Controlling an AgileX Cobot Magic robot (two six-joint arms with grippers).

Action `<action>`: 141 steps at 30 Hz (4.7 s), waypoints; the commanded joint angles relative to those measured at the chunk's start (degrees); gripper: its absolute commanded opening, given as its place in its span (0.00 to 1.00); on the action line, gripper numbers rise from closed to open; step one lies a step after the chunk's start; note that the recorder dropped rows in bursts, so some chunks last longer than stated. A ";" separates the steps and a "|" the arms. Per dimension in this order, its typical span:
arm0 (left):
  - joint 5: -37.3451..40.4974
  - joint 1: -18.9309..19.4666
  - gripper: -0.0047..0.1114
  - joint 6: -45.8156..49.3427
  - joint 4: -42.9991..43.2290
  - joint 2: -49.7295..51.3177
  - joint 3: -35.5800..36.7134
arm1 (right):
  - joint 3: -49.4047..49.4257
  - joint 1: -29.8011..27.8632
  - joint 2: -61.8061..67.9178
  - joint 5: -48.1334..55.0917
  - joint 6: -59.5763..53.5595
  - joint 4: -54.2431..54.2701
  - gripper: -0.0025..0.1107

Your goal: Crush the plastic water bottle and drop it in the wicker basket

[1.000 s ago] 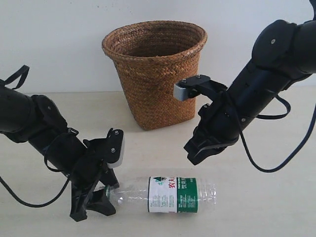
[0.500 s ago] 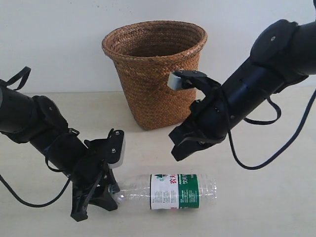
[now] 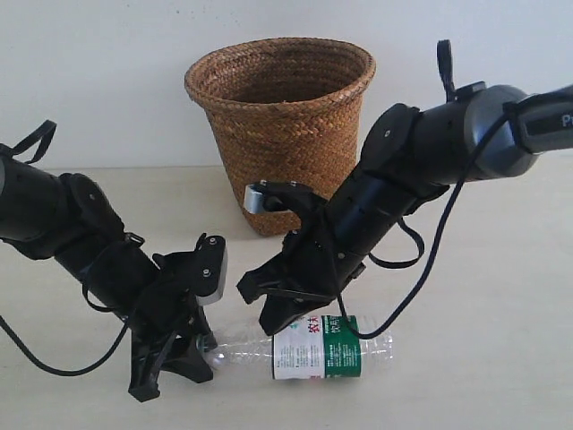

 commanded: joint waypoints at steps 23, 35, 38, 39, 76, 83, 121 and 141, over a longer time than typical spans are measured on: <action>-0.43 -0.27 0.08 -2.27 1.09 0.75 0.27 | -5.74 -3.39 18.04 1.95 13.61 -24.59 0.02; -0.43 -0.14 0.08 -4.51 2.98 0.75 0.27 | -5.84 -3.39 12.62 5.60 16.12 -28.01 0.02; -0.59 -0.14 0.08 -4.61 3.27 0.75 0.27 | -5.84 -3.39 6.98 5.88 15.90 -25.85 0.02; -0.59 -0.14 0.08 -4.72 3.69 0.75 0.27 | -5.84 -3.39 4.27 6.25 15.00 -24.95 0.02; -0.68 -0.14 0.08 -6.85 4.34 0.75 0.27 | -5.83 -3.39 12.97 8.57 12.28 -30.00 0.02; -0.68 -0.14 0.08 -7.23 4.34 0.75 0.27 | -5.83 -3.39 5.73 10.42 12.17 -28.16 0.02; 11.53 -0.14 0.08 -8.81 2.69 -17.26 -6.02 | 4.45 -27.68 -24.33 4.70 10.54 -29.92 0.02; -32.81 0.15 0.97 -29.02 12.74 -9.78 -27.65 | 6.97 -27.82 -24.33 0.88 8.02 -23.27 0.02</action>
